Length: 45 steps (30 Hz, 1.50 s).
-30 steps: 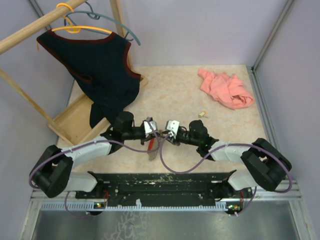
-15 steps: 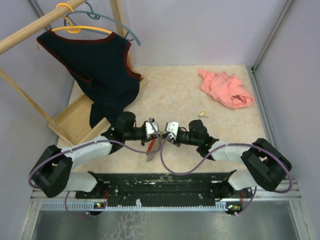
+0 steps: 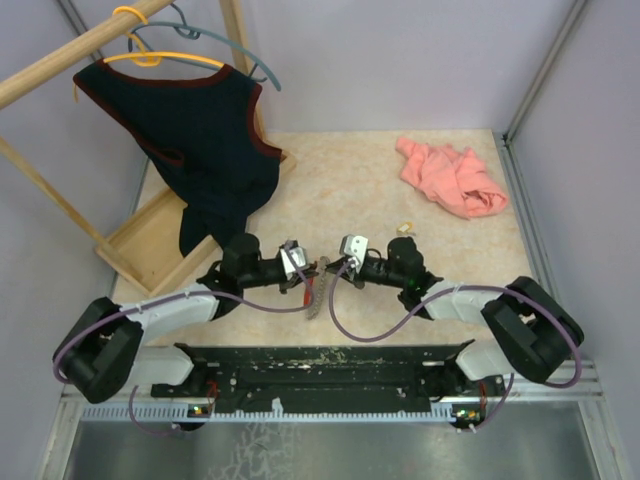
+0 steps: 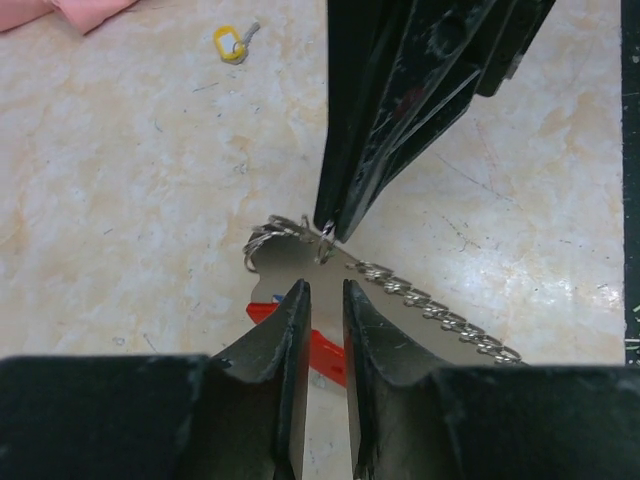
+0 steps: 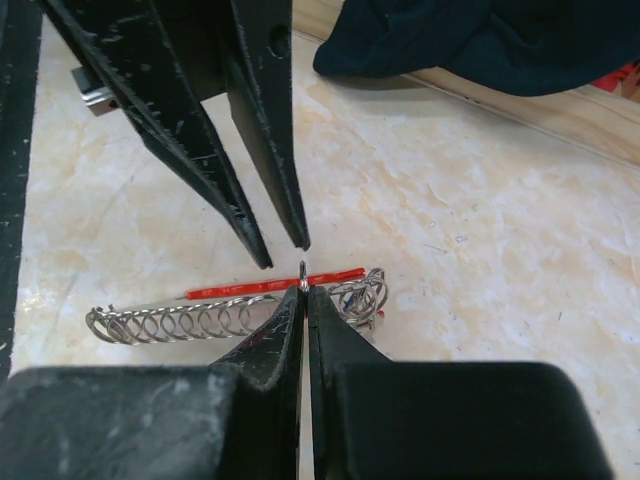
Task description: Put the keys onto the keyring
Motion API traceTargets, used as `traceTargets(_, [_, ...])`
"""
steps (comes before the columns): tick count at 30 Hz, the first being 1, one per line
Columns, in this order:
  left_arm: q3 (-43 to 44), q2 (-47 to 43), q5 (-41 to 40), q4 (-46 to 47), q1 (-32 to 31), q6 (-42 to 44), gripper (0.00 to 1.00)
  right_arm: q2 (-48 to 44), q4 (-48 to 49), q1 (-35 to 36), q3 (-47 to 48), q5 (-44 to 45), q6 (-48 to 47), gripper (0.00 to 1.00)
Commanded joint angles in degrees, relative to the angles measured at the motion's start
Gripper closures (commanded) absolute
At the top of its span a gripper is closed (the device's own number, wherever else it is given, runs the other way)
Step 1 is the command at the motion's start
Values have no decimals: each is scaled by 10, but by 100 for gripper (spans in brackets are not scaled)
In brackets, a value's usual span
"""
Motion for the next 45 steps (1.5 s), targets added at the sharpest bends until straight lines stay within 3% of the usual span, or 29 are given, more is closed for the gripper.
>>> traceTargets(1, [-36, -7, 15, 123, 23, -51, 75, -9, 78, -5, -4, -41, 26, 100])
traceTargets(6, [-57, 13, 66, 208, 36, -91, 74, -1, 119, -5, -13, -48, 43, 100])
traceTargets(30, [-80, 63, 155, 292, 66, -148, 73, 13, 185, -10, -28, -55, 63, 100])
traceTargets(36, [-80, 87, 181, 357, 67, -180, 75, 21, 207, -9, -30, -66, 75, 100])
traceTargets(45, [-79, 106, 193, 382, 67, -197, 82, 33, 219, -10, -32, -71, 82, 100])
